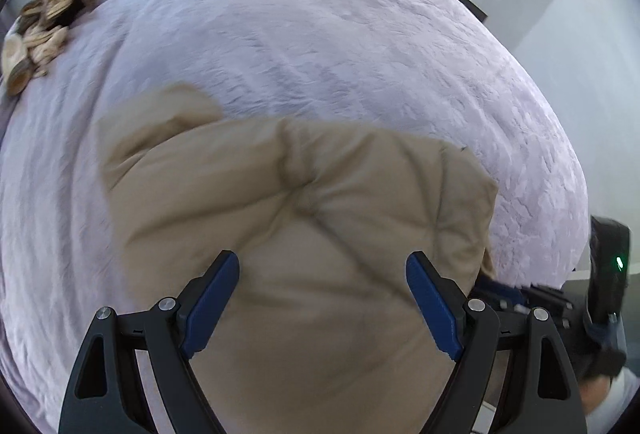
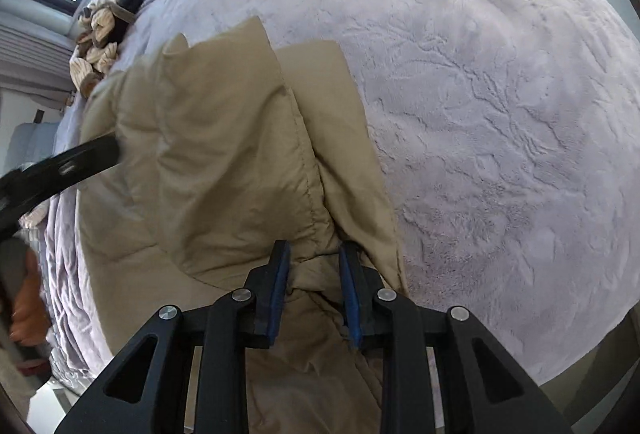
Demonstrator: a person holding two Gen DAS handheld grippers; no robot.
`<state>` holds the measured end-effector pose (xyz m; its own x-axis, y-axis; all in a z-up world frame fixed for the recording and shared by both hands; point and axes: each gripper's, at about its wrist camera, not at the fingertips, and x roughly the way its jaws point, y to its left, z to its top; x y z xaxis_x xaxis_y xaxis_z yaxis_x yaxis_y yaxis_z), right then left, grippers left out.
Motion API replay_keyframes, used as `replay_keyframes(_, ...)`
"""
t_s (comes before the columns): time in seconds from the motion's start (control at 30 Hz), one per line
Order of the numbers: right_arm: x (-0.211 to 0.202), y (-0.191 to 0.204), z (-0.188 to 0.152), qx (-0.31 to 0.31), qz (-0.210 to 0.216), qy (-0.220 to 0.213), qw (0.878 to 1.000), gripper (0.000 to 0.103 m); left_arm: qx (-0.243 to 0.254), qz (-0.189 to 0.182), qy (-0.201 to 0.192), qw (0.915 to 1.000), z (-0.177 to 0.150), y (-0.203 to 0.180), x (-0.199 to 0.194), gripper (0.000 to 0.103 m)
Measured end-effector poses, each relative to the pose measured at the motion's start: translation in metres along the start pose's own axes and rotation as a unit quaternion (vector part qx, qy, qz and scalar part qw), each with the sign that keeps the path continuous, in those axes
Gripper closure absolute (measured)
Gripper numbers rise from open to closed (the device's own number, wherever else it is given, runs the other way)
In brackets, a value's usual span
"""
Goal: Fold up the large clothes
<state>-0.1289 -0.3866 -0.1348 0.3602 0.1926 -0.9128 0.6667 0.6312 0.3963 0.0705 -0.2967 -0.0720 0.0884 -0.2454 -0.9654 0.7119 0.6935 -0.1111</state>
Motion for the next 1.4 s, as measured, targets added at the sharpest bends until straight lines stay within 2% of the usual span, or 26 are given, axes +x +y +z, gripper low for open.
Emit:
replay_keyframes(0.17,0.01,0.003,0.01,-0.009,-0.004,0.015,1.0,0.076,-0.034,0.009,0.018,0.9992,-0.024,0.024,-0.012,0.017)
replay_keyframes(0.2,0.011,0.004,0.01,-0.011,-0.005,0.018,1.0,0.076,-0.043,0.011,0.022,0.9988,-0.03,0.031,-0.014,0.013)
replay_keyframes(0.23,0.01,0.004,0.01,-0.012,-0.005,0.02,1.0,0.076,-0.052,0.013,0.021,0.9983,-0.035,0.036,-0.016,0.002)
replay_keyframes(0.27,0.01,0.003,0.01,-0.012,-0.006,0.021,1.0,0.075,-0.066,0.016,0.012,0.9976,-0.044,0.044,-0.02,0.0)
replay_keyframes(0.43,0.011,0.008,0.013,-0.015,-0.01,0.028,0.999,0.075,-0.123,0.032,-0.005,0.9918,-0.075,0.079,-0.024,0.0)
replay_keyframes(0.53,0.008,0.011,0.015,-0.018,-0.008,0.035,0.999,0.073,-0.181,-0.004,0.01,0.9835,-0.096,0.104,-0.016,0.0)
replay_keyframes(0.6,0.006,0.011,0.021,-0.022,-0.005,0.039,0.999,0.072,-0.229,-0.037,0.026,0.9724,-0.112,0.123,-0.007,0.0)
replay_keyframes(0.67,0.0,0.011,0.025,-0.024,-0.001,0.043,0.999,0.067,-0.258,-0.047,0.034,0.9643,-0.123,0.134,0.002,0.0)
replay_keyframes(0.8,-0.019,0.015,0.032,-0.037,0.013,0.031,0.999,0.054,-0.284,-0.086,0.035,0.9544,-0.133,0.148,0.013,0.0)
replay_keyframes(0.87,-0.03,0.016,0.038,-0.045,0.021,0.017,0.999,0.03,-0.295,-0.134,0.036,0.9454,-0.136,0.152,0.018,0.0)
replay_keyframes(0.93,-0.039,0.016,0.044,-0.049,0.033,0.002,0.998,0.016,-0.304,-0.177,0.031,0.9356,-0.139,0.155,0.019,0.0)
replay_keyframes(1.1,-0.035,0.016,0.052,-0.064,0.06,0.017,0.996,0.014,-0.287,-0.255,0.017,0.9233,-0.141,0.155,0.015,0.0)
replay_keyframes(1.23,-0.02,0.015,0.052,-0.076,0.073,0.044,0.993,0.014,-0.272,-0.253,0.033,0.9278,-0.145,0.156,0.032,0.0)
replay_keyframes(1.33,-0.006,0.018,0.05,-0.089,0.059,0.061,0.992,0.014,-0.281,-0.277,0.039,0.918,-0.147,0.158,0.045,0.0)
replay_keyframes(1.4,0.002,0.017,0.051,-0.092,0.055,0.07,0.992,0.014,-0.28,-0.287,0.034,0.9153,-0.149,0.155,0.051,0.0)
